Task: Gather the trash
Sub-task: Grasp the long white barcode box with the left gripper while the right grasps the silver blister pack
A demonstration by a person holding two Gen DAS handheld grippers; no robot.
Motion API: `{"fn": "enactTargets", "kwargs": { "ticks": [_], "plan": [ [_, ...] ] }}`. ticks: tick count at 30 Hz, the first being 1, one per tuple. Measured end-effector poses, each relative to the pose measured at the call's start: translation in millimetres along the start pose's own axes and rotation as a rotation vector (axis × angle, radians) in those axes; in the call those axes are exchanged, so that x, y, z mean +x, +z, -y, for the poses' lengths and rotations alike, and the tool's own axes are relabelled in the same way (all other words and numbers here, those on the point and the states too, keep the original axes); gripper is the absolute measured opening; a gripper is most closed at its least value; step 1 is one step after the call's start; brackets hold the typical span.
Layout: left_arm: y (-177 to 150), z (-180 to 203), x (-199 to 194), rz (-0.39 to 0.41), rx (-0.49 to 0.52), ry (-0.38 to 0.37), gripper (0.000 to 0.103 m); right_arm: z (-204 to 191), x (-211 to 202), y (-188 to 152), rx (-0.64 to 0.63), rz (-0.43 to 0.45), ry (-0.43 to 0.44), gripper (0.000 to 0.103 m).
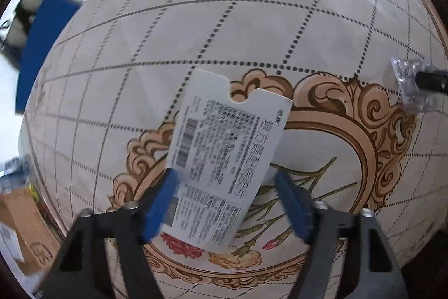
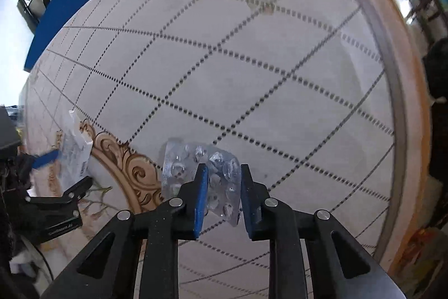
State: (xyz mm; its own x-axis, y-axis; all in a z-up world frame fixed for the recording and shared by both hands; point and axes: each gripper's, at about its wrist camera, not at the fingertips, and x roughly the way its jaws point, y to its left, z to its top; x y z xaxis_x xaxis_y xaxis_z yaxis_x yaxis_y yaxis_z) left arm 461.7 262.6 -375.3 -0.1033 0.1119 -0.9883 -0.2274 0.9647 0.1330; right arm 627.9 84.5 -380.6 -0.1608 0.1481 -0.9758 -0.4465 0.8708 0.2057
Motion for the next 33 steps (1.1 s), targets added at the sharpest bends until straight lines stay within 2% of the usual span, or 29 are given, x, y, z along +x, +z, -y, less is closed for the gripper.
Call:
{"fn": "enactTargets", "kwargs": {
  "ticks": [1,2,3,6,8,10,11,13,16,17,18,20,21,23,26,27,29,30,32,33],
  "plan": [
    [-1.5,-1.4,-1.0,0.0,-0.029,-0.009,0.058,2.2,-0.2,0.2,0.01,0.002,0.028,0.048],
    [-4.9,-4.3,-1.2,-0.006,-0.086,-0.012,0.055,3.0,-1.0,-1.7,0.018,0.002,0.039,0.064],
    [-10.0,-9.4,-0.1,-0.032,-0.178,-0.019,0.051,3.3,-3.5,-2.4,0.025,0.011,0.034,0.073],
    [-35.1,-21.4,1.0,-0.067,-0.476,-0.149,0.051,-5.0,-8.9,0.8,0.035,0.033,0.021,0.083],
    [-62.1,-27.2,4.3,-0.071,-0.697,-0.289,0.051,-11.0,-7.4,-1.6,0.044,0.035,0.005,0.084],
    [-82.4,-29.2,6.9,-0.064,-0.832,-0.385,0.051,-20.0,-0.4,5.3,0.045,0.04,-0.007,0.085],
    [-87.9,-28.6,3.4,-0.04,-0.847,-0.373,0.051,-23.1,-0.4,5.4,0.043,0.046,-0.022,0.089],
    [-82.4,-24.4,-11.9,0.031,-0.75,-0.247,0.052,-32.6,6.1,2.0,0.037,0.061,-0.034,0.09],
    [-51.7,-18.4,-30.7,0.1,-0.47,-0.031,0.054,-36.1,5.6,4.8,0.032,0.065,-0.025,0.09],
    [-36.4,-18.7,-32.4,0.108,-0.355,0.024,0.055,-35.8,5.2,5.6,0.032,0.063,-0.025,0.09],
    [-26.5,-20.0,-31.6,0.105,-0.291,0.052,0.056,-32.7,3.5,6.4,0.033,0.063,-0.025,0.09],
    [-2.5,-26.5,-23.8,0.073,-0.16,0.046,0.056,-25.8,0.8,9.0,0.04,0.059,-0.023,0.09],
    [4.6,-30.1,-19.6,0.053,-0.128,0.033,0.056,-17.0,-3.6,10.6,0.045,0.056,-0.02,0.09],
    [21.0,-32.9,-8.8,0.008,-0.051,-0.034,0.056,-10.7,-3.5,13.7,0.057,0.046,-0.019,0.09],
    [36.2,-37.3,-6.0,-0.015,0.009,-0.111,0.058,-4.6,-2.0,18.8,0.079,0.033,-0.006,0.09],
    [59.1,-37.0,-5.5,-0.029,0.017,-0.124,0.059,-1.6,-2.8,20.6,0.085,0.032,-0.002,0.09],
    [69.1,-41.1,-2.6,-0.059,0.04,-0.154,0.063,3.2,-4.3,23.5,0.092,0.03,0.007,0.09],
    [72.7,-44.8,0.3,-0.071,0.059,-0.165,0.069,5.4,-5.1,24.4,0.095,0.03,0.012,0.09],
    [78.8,-37.3,2.6,-0.093,0.136,-0.154,0.073,7.7,-5.3,26.7,0.101,0.024,0.027,0.09],
    [75.3,-30.6,1.9,-0.101,0.161,-0.151,0.079,8.8,-5.7,27.2,0.102,0.022,0.028,0.09]
  ]
}}
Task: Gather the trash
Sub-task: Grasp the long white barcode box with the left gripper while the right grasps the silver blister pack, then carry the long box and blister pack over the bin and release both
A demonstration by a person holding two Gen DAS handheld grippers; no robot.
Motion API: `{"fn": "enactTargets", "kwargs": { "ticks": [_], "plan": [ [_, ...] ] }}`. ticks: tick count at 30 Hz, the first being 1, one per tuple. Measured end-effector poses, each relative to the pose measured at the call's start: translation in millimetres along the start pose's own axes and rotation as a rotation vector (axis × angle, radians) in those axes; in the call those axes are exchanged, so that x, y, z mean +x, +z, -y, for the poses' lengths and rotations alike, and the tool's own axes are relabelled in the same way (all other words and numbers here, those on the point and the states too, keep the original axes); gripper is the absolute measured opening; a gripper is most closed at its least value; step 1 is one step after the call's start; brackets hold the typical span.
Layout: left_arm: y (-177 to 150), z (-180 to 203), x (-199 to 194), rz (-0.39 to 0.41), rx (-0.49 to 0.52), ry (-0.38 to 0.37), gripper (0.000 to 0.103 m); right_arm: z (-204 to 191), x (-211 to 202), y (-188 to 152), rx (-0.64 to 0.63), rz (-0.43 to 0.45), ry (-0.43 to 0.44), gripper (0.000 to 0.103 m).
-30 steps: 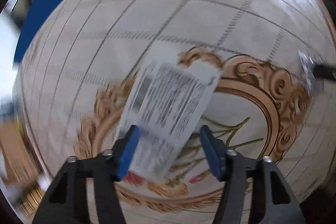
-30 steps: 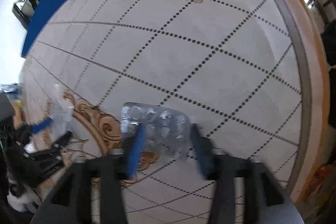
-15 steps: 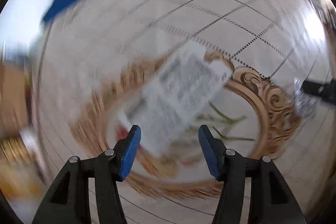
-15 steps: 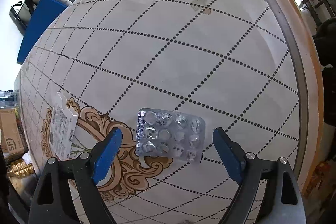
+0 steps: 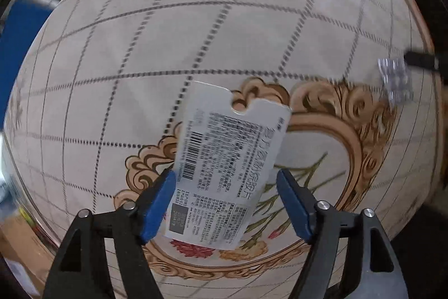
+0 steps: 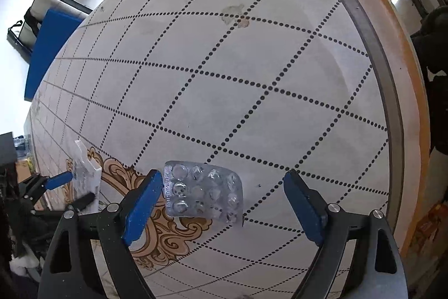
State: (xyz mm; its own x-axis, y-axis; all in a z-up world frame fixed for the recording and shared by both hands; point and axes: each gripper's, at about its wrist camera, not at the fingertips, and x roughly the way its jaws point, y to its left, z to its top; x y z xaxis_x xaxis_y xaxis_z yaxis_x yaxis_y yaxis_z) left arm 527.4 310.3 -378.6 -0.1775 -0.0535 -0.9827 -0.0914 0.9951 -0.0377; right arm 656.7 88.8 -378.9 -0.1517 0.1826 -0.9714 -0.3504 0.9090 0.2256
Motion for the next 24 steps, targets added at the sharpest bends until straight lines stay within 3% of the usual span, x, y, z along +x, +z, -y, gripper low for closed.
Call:
{"fn": "enactTargets", "kwargs": {
  "ticks": [3,5,6,8,12,14,16,17,18,20,24],
  "plan": [
    [4.4,13.1,7.9,-0.025,0.056,0.015,0.097,2.9,-1.1,2.7,0.002,-0.004,0.005,0.09],
    [11.4,15.0,15.0,-0.037,0.05,0.065,0.097,2.2,-0.2,4.1,0.002,-0.008,0.006,0.09],
    [15.4,10.4,19.5,-0.046,0.019,0.065,0.102,1.2,0.0,3.4,0.001,-0.007,0.005,0.09],
    [19.3,0.4,17.2,-0.016,-0.029,0.02,0.101,0.9,-0.7,3.7,-0.003,-0.006,0.004,0.09],
    [23.4,-10.5,12.8,0.039,-0.125,0.004,0.097,4.9,-1.5,2.8,-0.006,-0.001,-0.004,0.09],
    [20.0,-15.6,6.4,0.072,-0.158,-0.003,0.085,6.0,0.4,1.1,-0.002,-0.005,-0.003,0.09],
    [11.2,-22.3,-1.9,0.111,-0.226,-0.015,0.05,7.0,1.3,-1.1,-0.001,-0.002,-0.002,0.09],
    [10.1,-27.9,-7.1,0.131,-0.281,-0.043,0.038,7.1,1.9,-2.3,0.0,0.0,-0.002,0.09],
    [6.9,-31.6,-10.6,0.144,-0.312,-0.081,0.018,7.9,2.3,-4.2,0.001,0.0,0.001,0.09],
    [1.0,-33.6,-14.8,0.173,-0.375,-0.088,0.009,8.3,3.3,-7.1,0.008,-0.003,0.003,0.09],
    [-15.6,-28.1,-15.5,0.192,-0.48,-0.034,0.008,5.1,4.3,-12.5,0.0,-0.007,0.013,0.09]
  ]
}}
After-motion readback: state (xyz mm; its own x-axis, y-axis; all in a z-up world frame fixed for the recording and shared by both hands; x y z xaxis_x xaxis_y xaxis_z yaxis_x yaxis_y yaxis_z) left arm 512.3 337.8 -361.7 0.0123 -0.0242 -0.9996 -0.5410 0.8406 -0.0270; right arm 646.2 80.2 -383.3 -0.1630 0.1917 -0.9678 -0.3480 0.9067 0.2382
